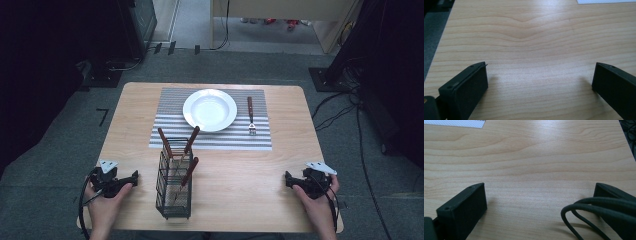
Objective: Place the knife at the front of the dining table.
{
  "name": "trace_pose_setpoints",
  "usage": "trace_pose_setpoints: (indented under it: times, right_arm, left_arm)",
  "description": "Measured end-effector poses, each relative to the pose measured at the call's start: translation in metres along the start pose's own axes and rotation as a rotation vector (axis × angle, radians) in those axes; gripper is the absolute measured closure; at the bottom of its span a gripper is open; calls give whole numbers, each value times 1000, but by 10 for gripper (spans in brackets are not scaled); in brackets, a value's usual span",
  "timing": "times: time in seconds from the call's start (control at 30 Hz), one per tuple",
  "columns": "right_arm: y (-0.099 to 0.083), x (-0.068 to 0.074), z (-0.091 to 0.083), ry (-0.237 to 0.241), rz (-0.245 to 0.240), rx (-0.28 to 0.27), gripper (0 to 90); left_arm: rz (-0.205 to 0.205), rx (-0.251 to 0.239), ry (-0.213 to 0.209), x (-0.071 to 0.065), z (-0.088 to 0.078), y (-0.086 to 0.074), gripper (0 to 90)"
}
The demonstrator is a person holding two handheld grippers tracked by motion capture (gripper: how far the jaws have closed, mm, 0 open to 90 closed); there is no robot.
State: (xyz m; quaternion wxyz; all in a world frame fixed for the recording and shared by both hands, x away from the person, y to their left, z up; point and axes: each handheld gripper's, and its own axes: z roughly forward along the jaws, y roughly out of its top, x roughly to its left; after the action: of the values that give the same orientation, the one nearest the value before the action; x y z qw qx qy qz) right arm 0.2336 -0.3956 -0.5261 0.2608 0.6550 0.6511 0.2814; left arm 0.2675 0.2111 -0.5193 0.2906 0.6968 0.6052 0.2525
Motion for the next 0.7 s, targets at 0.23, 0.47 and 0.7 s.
trace_pose_setpoints:
  times: [0.23,0.47,0.7]
  right_arm:
    - [0,0,0,0,0,0,0]
    - [0,0,0,0,0,0,0]
    - [0,0,0,0,0,0,0]
  left_arm:
    - [-7,12,7,-1,0,1,3]
    - [-26,-22,-22,-5,-11,7,3]
    - [-23,-52,-33,-11,-21,13,3]
